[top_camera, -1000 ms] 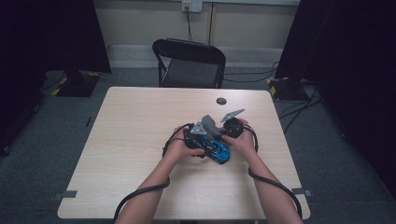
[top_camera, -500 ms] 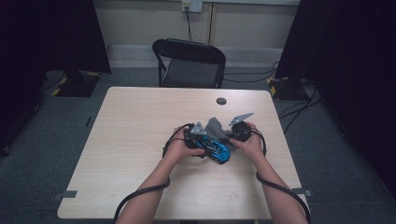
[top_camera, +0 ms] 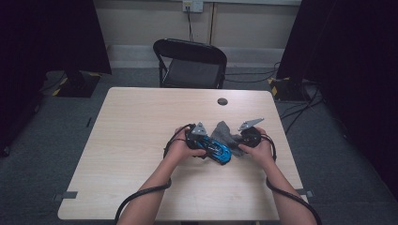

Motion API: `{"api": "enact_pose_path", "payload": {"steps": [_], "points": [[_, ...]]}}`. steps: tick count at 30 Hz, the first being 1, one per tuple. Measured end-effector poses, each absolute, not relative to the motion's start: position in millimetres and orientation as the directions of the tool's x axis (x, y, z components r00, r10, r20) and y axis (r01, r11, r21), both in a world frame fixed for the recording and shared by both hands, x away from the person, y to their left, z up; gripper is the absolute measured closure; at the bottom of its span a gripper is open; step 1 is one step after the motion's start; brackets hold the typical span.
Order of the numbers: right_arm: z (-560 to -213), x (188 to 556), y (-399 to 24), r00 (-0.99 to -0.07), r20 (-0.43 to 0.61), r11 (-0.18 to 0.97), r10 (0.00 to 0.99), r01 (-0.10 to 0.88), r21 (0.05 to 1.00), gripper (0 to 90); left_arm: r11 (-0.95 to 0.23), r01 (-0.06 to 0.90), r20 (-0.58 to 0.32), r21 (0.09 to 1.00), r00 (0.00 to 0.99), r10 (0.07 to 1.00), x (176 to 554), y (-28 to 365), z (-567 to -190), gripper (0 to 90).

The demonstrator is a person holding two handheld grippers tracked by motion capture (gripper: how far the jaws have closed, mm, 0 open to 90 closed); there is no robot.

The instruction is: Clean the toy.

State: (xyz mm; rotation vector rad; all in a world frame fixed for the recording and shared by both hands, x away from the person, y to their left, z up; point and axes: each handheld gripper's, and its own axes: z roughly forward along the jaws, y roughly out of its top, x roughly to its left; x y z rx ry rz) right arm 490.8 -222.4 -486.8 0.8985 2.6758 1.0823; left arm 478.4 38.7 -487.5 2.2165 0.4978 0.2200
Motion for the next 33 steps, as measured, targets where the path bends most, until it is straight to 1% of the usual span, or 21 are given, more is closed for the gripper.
{"api": "enact_pose_path", "payload": {"steps": [15,33], "points": [[-486.6,467.7,-246.5,-0.813,0.114,0.568,0.570,0.491,0.661,76.8,-0.585,0.282,-0.010,0.761,0.906,0.423,478.6,36.9,-486.1,17.4],[-484.8,447.6,-260.7,-0.806,0.118,0.570,0.580,0.505,0.648,76.6,-0.601,0.296,-0.010,0.742,0.902,0.431,478.3,33.3,-483.6,17.1]]}}
